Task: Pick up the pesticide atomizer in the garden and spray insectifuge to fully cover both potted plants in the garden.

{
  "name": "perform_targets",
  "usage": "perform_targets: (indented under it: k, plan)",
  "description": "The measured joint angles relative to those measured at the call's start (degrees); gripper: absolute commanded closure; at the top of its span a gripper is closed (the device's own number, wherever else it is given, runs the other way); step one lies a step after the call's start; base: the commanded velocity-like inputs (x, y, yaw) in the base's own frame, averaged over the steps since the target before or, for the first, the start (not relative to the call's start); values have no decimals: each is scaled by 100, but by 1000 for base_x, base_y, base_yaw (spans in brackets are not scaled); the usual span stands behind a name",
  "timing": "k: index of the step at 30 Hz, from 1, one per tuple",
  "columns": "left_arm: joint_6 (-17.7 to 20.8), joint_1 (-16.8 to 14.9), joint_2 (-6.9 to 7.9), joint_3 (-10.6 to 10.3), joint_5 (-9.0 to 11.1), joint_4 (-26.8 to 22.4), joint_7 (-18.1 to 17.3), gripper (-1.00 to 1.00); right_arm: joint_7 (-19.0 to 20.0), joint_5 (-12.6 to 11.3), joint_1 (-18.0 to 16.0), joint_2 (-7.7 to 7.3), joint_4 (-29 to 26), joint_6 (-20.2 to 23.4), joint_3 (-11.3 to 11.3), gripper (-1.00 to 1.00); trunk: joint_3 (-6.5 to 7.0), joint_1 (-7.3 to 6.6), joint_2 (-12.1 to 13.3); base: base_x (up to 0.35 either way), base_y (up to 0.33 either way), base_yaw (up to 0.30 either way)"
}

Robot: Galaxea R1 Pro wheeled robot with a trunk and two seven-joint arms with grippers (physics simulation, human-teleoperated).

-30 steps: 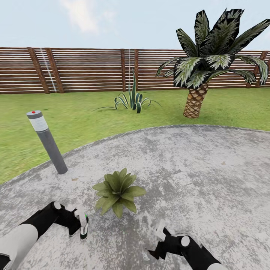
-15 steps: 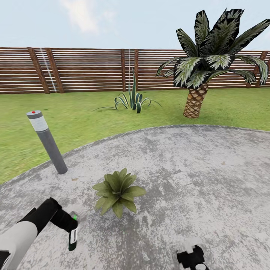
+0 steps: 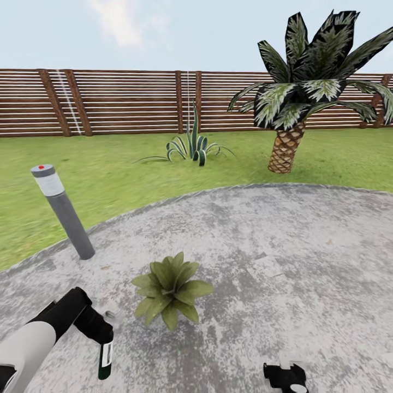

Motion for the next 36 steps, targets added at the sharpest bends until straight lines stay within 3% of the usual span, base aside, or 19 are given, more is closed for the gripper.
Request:
perform_targets:
  k: [3, 7, 11, 17, 19, 27, 36]
  plan:
    - [13, 1, 15, -146, -18, -1, -7, 100, -9, -37, 0, -75, 39, 1, -76, -100, 0, 0, 0, 320, 0, 0]
    - [21, 5, 3, -428, -211, 0, -11, 100, -9, -39, 0, -110, 40, 8, -79, -100, 0, 3, 0, 105, 0, 0]
    - [24, -7, 31, -492, -377, -5, -166, 100, -8, -39, 5, -114, 41, 9, -79, -100, 0, 3, 0, 12, 0, 0]
    - [18, -444, 66, -486, -1343, -37, -1145, 100, -7, -39, 10, -109, 45, 10, -79, -100, 0, 3, 0, 2, 0, -129]
    - [29, -485, 58, -478, -1483, -42, -1291, 100, -8, -40, 10, -110, 43, 4, -80, -100, 0, 3, 0, 103, 89, -128]
    - [71, -503, 56, -471, -1565, -247, -1365, 100, -7, -39, 10, -123, 47, 2, -81, -100, 0, 1, 0, 198, 215, -16]
    - [93, -543, -17, -490, -1573, -338, -1495, 100, -9, -39, 15, -123, 49, 1, -80, -100, 0, 3, 0, 18, 23, 0]
